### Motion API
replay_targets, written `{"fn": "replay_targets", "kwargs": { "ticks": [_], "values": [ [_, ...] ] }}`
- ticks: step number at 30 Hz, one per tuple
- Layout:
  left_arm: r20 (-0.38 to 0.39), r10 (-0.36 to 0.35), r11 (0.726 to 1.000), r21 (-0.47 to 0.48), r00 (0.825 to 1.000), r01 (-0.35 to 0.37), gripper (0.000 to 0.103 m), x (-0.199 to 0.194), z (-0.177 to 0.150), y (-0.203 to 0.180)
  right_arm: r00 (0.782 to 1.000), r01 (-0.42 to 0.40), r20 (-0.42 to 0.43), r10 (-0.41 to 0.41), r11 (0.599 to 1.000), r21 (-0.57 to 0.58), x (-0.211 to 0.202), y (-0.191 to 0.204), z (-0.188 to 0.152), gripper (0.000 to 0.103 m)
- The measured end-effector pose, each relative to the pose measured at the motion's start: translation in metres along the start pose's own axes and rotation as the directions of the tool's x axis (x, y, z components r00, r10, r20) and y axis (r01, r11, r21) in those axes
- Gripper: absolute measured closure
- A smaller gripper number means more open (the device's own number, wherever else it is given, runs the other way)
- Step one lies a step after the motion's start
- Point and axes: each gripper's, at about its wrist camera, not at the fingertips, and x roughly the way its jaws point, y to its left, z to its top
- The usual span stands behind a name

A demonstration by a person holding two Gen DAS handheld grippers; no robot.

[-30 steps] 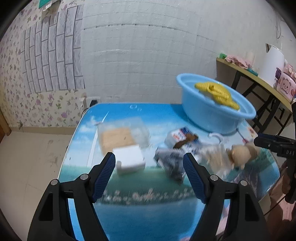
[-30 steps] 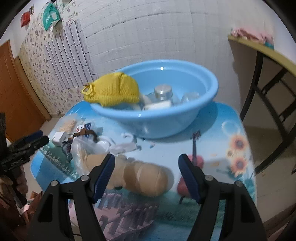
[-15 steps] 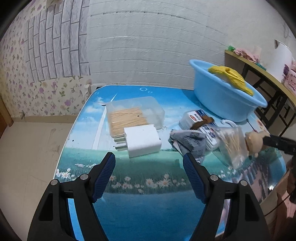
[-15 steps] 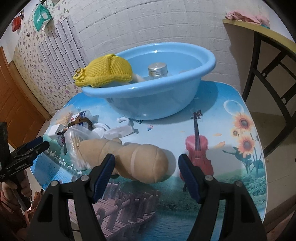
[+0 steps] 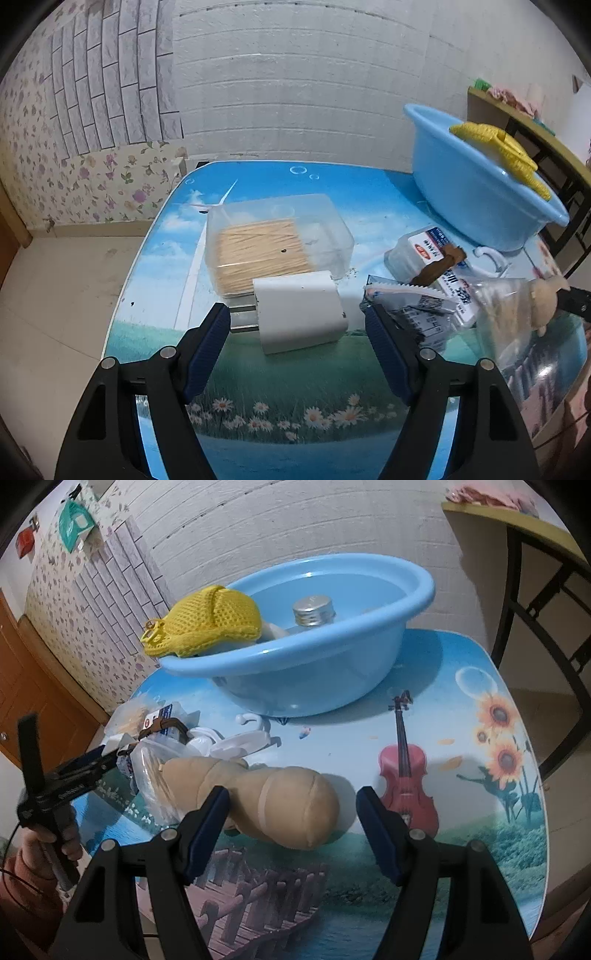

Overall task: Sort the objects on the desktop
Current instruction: 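Grasp the white plug charger with the left gripper while the right gripper approaches the beige plush dog, then hold the white charger in the left gripper while the right gripper grasps the plush dog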

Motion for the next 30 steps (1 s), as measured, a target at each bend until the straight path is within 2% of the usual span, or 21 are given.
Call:
{"fn": "replay_targets", "kwargs": {
  "ticks": [3, 4, 5, 6, 16, 23, 30],
  "values": [
    [-0.007, -0.015, 1.0, -0.012, 1.0, 0.015, 0.029, 0.001, 0.0, 0.002, 1.0, -0.015, 0.002, 0.015, 1.0, -0.004, 0.0, 0.001, -0.002, 0.034],
    [-0.007, -0.013, 1.0, -0.012, 1.0, 0.013, 0.031, 0.001, 0.0, 0.003, 1.0, -0.02, 0.004, 0.02, 1.0, -0.009, 0.0, 0.002, -0.002, 0.036],
    [-0.008, -0.001, 1.0, -0.009, 1.0, 0.001, 0.04, 0.001, -0.001, 0.003, 1.0, -0.027, 0.006, 0.027, 1.0, -0.011, -0.001, 0.003, -0.002, 0.042],
    [-0.011, 0.002, 1.0, -0.004, 1.0, -0.002, 0.042, 0.001, -0.001, 0.004, 1.0, -0.026, 0.006, 0.026, 1.0, -0.016, -0.002, 0.003, -0.002, 0.045],
    [-0.012, -0.004, 1.0, -0.001, 1.0, 0.004, 0.042, -0.012, -0.013, 0.0, 0.999, -0.024, 0.034, 0.025, 1.0, -0.02, -0.011, 0.0, -0.005, 0.051],
    [-0.015, -0.013, 1.0, -0.005, 1.0, 0.013, 0.042, -0.024, -0.024, -0.004, 0.995, -0.012, 0.098, 0.01, 1.0, 0.018, -0.028, -0.011, -0.004, 0.052],
    [-0.014, -0.014, 1.0, 0.002, 1.0, 0.014, 0.042, -0.033, -0.034, -0.009, 0.985, 0.09, 0.138, -0.098, 0.994, 0.062, -0.044, -0.03, -0.013, 0.053]
  ]
}}
